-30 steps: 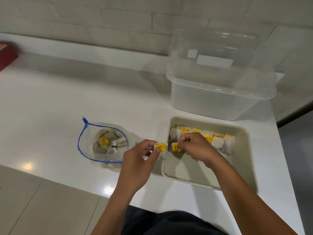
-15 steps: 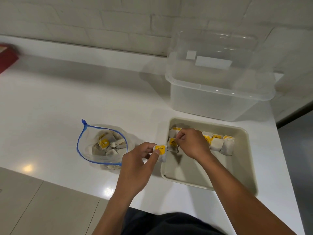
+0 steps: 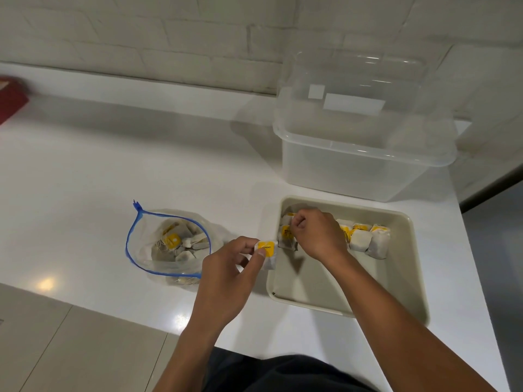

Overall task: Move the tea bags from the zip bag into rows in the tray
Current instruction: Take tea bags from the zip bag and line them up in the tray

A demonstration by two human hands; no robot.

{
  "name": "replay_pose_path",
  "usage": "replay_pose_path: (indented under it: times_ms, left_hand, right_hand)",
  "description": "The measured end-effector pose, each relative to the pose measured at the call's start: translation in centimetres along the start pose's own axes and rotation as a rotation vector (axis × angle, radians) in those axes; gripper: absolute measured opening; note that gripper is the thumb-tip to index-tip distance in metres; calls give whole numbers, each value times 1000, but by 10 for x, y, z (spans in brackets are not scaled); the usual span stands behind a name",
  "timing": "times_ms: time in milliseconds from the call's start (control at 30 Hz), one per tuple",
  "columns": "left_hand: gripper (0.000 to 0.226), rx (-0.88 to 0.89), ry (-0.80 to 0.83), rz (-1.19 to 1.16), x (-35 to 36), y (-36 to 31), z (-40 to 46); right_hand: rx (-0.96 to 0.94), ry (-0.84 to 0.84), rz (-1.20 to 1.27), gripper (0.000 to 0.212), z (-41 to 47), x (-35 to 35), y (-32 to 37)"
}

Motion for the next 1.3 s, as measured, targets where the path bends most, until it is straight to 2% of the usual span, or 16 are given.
replay_pose_path:
  times_ms: [467,733,867,967,1067,1167,1300]
  left_hand:
    - [8,38,-32,-85,-1,-15,-2]
    - [11,58,-68,-47,-2,-17,2]
    - [16,57,-77,-83,0,-22,5]
    - [16,53,-67,-93,5,-26,6]
    - [10,42,-9,-58,19,-31,8]
    - [8,-9,64,-54,37,-30,11]
    - [6,-35,85,-107,48,-31,12]
  right_hand:
    - [-20,-73,-19,13,-2,-10,4]
    - [3,-87,0,13,-5,-18,-7]
    - [37,-130,144,13,-24,-42,-18]
    - [78,-28,411,13,-43,-49,-26]
    - [119,233,765,16,-69,-48,-12]
    - [24,346,796,16,-80,-51,4]
    - [-29,260,731,4,-70,-52,0]
Point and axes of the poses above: each hand's wrist, its own z-axis towards the middle knuckle, its own x-axis out of the palm, y = z × x, the point moved 10 cm from there along z, towards the middle knuckle, and after that the axes turned 6 degrees about -y, right-handed, at the moved point
